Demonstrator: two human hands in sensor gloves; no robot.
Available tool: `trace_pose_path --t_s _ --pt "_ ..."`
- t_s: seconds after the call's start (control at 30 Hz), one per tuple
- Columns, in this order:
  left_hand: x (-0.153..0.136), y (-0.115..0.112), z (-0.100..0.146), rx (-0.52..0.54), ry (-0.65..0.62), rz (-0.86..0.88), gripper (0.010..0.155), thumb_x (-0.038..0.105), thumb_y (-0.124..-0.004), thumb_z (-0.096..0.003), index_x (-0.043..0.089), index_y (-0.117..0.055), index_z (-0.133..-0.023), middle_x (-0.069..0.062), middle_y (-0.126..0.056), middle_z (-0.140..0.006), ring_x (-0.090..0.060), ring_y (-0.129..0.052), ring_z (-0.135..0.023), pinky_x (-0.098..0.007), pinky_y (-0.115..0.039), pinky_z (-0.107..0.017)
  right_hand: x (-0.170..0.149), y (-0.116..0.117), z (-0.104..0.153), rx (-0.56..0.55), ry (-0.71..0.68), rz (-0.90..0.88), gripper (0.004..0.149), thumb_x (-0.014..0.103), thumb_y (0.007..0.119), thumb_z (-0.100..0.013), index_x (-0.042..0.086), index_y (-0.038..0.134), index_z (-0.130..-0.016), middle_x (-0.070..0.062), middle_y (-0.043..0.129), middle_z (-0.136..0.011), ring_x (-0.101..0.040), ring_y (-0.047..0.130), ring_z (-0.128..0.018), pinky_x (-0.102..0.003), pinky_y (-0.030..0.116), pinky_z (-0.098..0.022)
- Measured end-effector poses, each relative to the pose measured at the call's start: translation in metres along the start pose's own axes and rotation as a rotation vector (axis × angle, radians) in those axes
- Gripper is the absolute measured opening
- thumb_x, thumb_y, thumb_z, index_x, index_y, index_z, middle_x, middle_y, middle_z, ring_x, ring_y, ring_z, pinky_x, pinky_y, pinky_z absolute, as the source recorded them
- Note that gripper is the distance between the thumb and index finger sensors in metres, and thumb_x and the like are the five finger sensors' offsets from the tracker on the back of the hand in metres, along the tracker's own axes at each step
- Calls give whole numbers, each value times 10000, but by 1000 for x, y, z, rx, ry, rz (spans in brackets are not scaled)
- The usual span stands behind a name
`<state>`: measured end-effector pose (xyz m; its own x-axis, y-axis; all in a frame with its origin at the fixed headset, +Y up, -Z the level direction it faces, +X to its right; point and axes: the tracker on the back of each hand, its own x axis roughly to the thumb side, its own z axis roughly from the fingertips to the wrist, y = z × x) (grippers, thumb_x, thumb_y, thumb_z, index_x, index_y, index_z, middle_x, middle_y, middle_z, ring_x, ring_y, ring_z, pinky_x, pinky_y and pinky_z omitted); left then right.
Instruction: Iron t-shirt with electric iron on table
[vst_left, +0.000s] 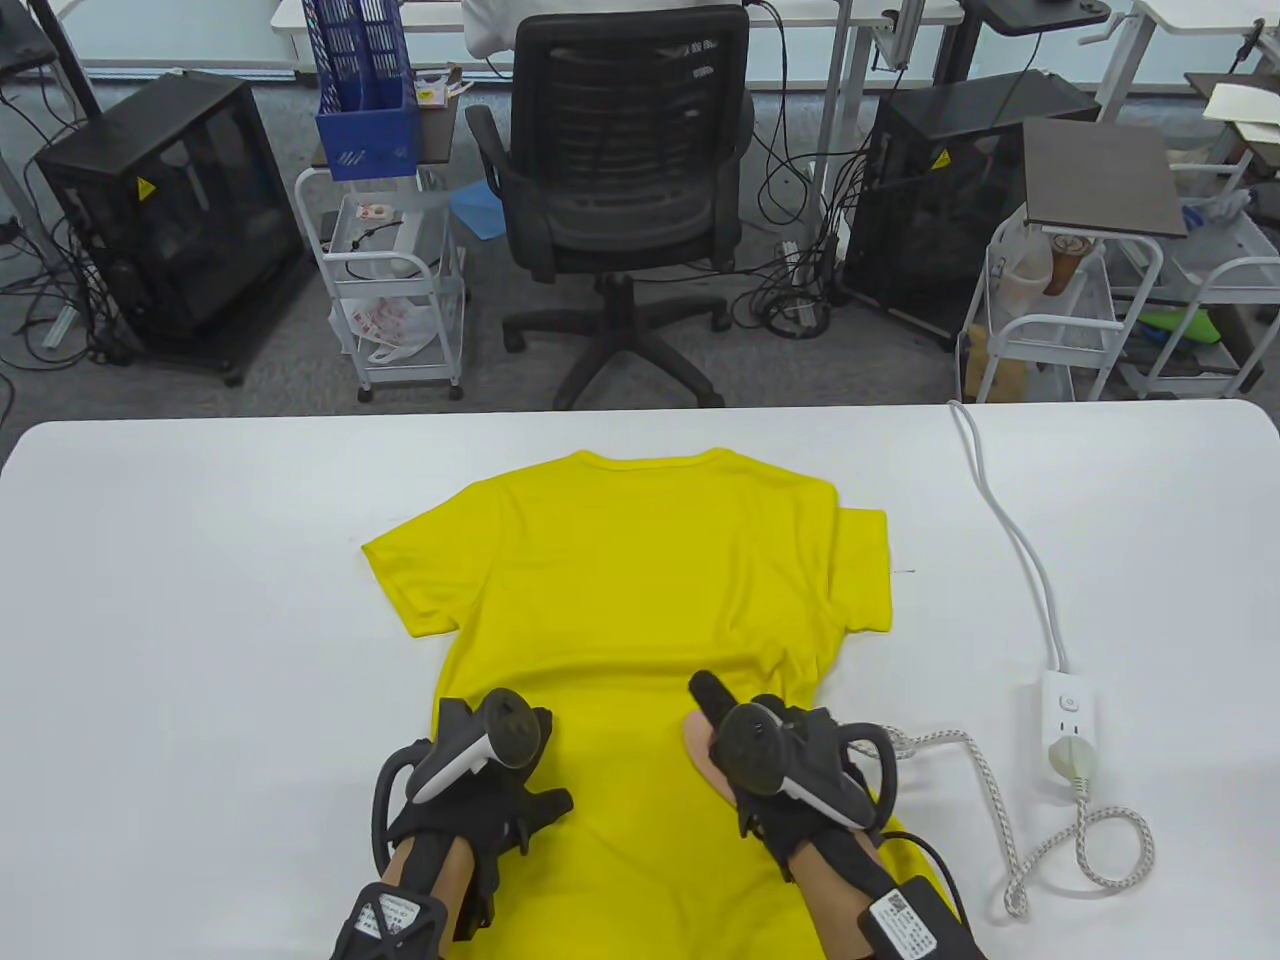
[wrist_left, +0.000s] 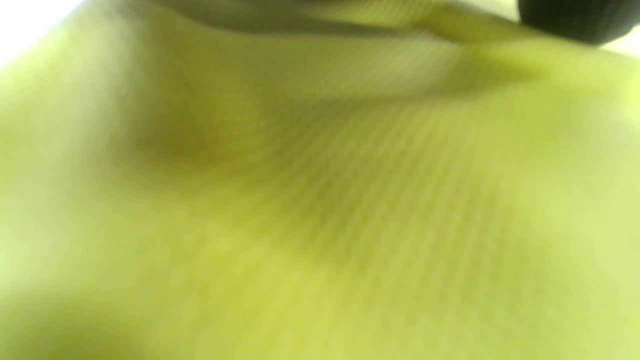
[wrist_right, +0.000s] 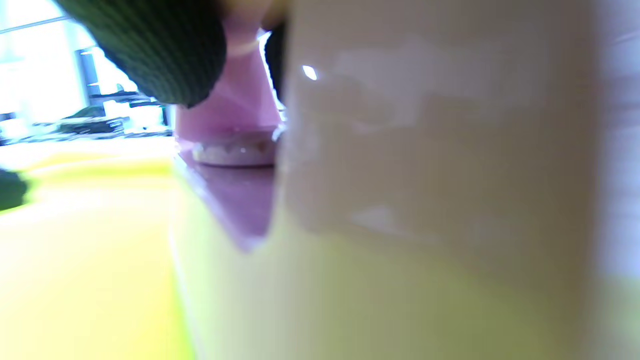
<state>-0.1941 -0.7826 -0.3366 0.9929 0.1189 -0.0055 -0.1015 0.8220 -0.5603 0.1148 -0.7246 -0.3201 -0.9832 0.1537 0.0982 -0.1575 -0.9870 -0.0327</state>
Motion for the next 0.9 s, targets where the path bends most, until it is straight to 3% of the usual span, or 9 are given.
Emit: trace_pose_path --t_s 0.13,0.33,0.47,0.53,0.73,0.9 --pt "0 0 0 -1 0 1 865 717 -698 -396 502 -193 -1064 43 -60 -1166 -400 -58 -1115 -708 -268 -767 6 0 3 47 -59 -53 645 464 845 -429 512 514 -981 -95 869 -721 -235 957 -341 -467 820 -329" --pt "0 0 0 -2 -1 8 863 714 -699 -396 508 -189 -1061 43 -56 -1164 -398 -51 -1113 -709 -260 -767 74 9 21 131 -338 -75 638 473 835 -428 523 511 -975 -93 862 -728 -236 956 -351 -467 818 -337" --pt "-1 0 0 -3 -2 11 863 714 -702 -394 513 -189 -1059 46 -54 -1163 -395 -47 -1113 -711 -258 -766 91 9 29 96 -385 0 642 477 832 -422 537 501 -968 -89 867 -726 -235 963 -350 -466 824 -334" --pt "-1 0 0 -3 -2 11 864 715 -702 -393 512 -192 -1060 46 -55 -1163 -397 -50 -1113 -712 -260 -765 79 8 22 70 -328 18 642 477 832 -422 534 500 -968 -91 871 -722 -234 966 -345 -466 826 -330" --pt "-1 0 0 -3 -2 8 867 715 -709 -392 509 -199 -1062 45 -60 -1165 -398 -56 -1114 -713 -266 -765 -5 0 -2 2 48 14 648 470 834 -429 522 499 -981 -92 869 -719 -227 960 -340 -462 824 -326" --pt "-1 1 0 11 -4 9 873 712 -718 -390 499 -207 -1065 55 -84 -1172 -386 -76 -1127 -712 -282 -769 -24 -5 -3 6 112 -44 645 466 837 -432 513 509 -986 -101 870 -720 -236 959 -339 -466 822 -324"
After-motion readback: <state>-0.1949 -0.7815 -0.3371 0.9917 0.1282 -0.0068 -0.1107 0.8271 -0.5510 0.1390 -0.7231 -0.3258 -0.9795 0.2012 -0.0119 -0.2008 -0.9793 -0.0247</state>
